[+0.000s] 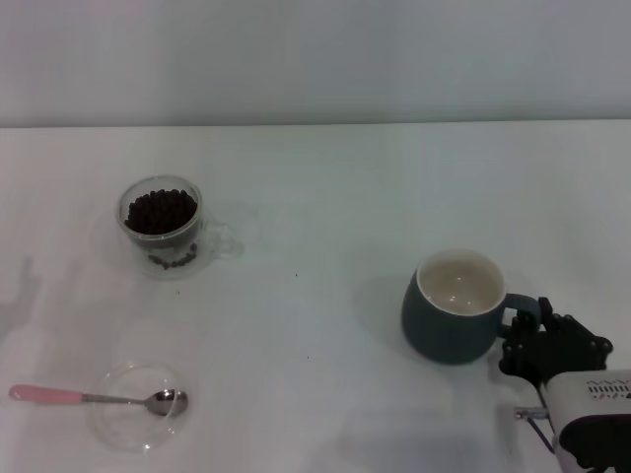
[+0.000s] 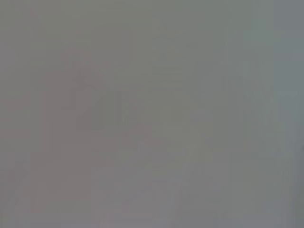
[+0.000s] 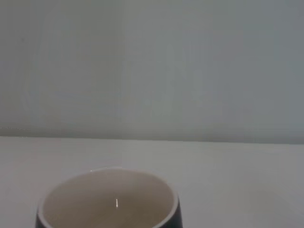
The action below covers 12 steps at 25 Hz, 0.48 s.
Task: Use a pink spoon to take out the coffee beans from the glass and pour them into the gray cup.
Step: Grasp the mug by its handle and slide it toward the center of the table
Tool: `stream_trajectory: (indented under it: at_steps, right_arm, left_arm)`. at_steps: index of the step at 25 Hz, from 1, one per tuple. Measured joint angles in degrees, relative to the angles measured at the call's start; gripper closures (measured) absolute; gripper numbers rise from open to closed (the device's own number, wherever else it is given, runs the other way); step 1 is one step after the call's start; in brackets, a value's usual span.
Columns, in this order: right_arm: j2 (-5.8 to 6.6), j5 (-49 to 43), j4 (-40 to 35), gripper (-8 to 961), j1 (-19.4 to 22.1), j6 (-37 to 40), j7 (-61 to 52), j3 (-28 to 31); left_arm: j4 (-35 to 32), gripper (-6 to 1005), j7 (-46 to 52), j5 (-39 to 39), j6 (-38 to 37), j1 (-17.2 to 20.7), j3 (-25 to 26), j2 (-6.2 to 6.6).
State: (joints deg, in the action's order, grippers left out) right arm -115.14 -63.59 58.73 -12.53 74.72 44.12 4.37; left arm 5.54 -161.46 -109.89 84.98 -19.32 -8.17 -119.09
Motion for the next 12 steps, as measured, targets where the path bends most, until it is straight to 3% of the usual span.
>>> stream_trajectory:
  at_steps: [12]
  right_arm:
    - [-0.21, -6.2, -1.2, 816, -1.2, -5.5, 0.0, 1.2]
  left_arm:
    - [0.0, 228, 0.0, -0.3, 0.5, 0.4, 0.0, -0.19]
